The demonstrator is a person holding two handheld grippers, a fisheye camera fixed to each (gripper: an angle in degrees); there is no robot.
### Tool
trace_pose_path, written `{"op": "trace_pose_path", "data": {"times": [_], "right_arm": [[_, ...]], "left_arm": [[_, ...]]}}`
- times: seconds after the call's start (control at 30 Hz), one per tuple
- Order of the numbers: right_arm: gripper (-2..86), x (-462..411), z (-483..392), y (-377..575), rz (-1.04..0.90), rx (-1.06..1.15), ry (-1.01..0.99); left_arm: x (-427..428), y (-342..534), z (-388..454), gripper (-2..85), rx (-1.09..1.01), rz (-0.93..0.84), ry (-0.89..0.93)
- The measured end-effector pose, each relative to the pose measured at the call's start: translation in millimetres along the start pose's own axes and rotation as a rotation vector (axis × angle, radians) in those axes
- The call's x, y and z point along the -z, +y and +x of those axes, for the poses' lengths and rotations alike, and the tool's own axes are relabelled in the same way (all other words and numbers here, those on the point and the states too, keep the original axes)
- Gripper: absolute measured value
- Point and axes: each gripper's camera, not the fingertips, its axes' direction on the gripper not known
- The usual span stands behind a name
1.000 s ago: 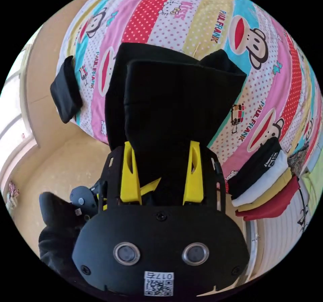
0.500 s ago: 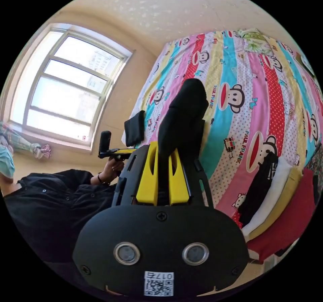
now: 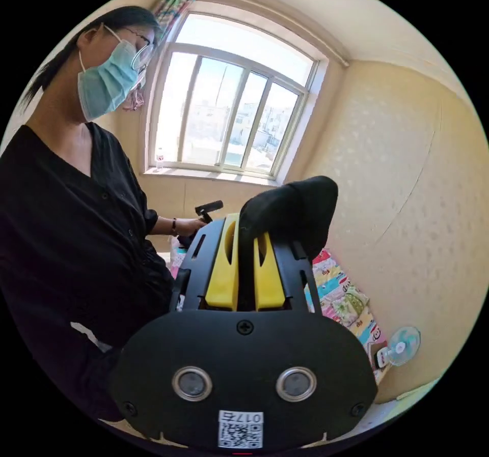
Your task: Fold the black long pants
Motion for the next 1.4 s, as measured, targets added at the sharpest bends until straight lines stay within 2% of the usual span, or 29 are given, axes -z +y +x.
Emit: {"op": "trace_pose_path", "data": {"times": [0.07,0.13,0.2,0.27,0.3,0.33,0.37,0.4,0.47,0.53,0.6,0.67,0.73,0.8,0.87,0.97,1.03,1.13,1.23,1.3,1.33,1.4], "right_arm": [[0.2,36.7,-2.4,-16.8,0.065,0.048,-0.011],[0.2,68.2,1.9,-27.2,0.141,0.055,-0.051],[0.2,102.8,11.8,-29.7,0.282,0.033,-0.145],[0.2,122.8,18.6,-24.8,0.395,0.019,-0.215],[0.2,132.8,23.1,-19.8,0.466,0.013,-0.265],[0.2,137.1,25.5,-16.8,0.501,0.01,-0.292],[0.2,145.0,30.5,-10.4,0.569,0.001,-0.344],[0.2,152.4,34.6,-4.3,0.612,-0.016,-0.378],[0.2,166.4,35.7,4.7,0.63,-0.055,-0.359],[0.1,184.4,31.8,14.8,0.611,-0.107,-0.296],[0.0,209.7,21.4,31.0,0.584,-0.175,-0.217],[-0.1,229.6,6.4,45.7,0.58,-0.214,-0.157],[-0.2,248.4,-16.8,58.9,0.585,-0.236,-0.079],[-0.3,266.2,-56.1,68.8,0.609,-0.244,0.032],[-0.3,272.5,-89.7,70.8,0.667,-0.209,0.135],[-0.2,278.8,-121.8,75.3,0.845,-0.167,0.215],[-0.2,285.6,-125.3,75.4,0.884,-0.172,0.259],[0.1,285.9,-118.9,70.8,0.814,-0.24,0.376],[0.6,256.6,-88.1,57.4,0.64,-0.373,0.575],[1.6,207.7,-28.3,41.2,0.407,-0.429,0.794],[2.1,193.3,-5.8,38.1,0.355,-0.449,0.829],[4.5,130.1,113.7,31.2,0.23,-0.582,0.884]], "left_arm": [[-20.4,-17.1,16.8,7.3,-0.077,-0.07,0.063],[-43.4,-37.3,38.5,10.9,-0.191,-0.101,0.215],[-76.2,-67.7,60.7,18.1,-0.308,-0.149,0.501],[-107.3,-88.2,72.0,22.6,-0.314,-0.236,0.632],[-131.5,-96.4,80.2,26.3,-0.301,-0.313,0.754],[-143.9,-97.9,85.4,26.7,-0.296,-0.364,0.83],[-161.9,-96.2,97.8,27.5,-0.29,-0.444,0.986],[-162.8,-90.1,111.7,22.7,-0.324,-0.43,1.146],[-142.3,-79.5,123.6,15.4,-0.371,-0.321,1.321],[-111.7,-73.7,125.1,10.9,-0.376,-0.234,1.318],[-46.0,-74.0,115.6,5.0,-0.391,-0.075,1.298],[20.7,-72.3,110.4,4.2,-0.45,0.087,1.295],[97.6,-61.8,122.7,4.0,-0.591,0.193,1.177],[184.2,-37.0,172.1,3.9,-0.743,0.256,0.802],[228.3,-12.7,223.6,3.8,-0.908,0.302,0.612],[269.8,15.8,288.4,3.8,-1.06,0.414,0.528],[284.9,25.2,310.9,3.8,-1.038,0.495,0.432],[294.7,39.8,330.9,3.8,-0.998,0.587,0.235],[287.2,41.0,338.6,3.8,-0.971,0.657,0.02],[270.3,2.9,334.2,3.8,-0.905,0.649,-0.127],[264.5,-13.9,332.5,3.8,-0.9,0.639,-0.17],[236.3,-116.9,315.6,4.7,-0.805,0.583,-0.344]]}}
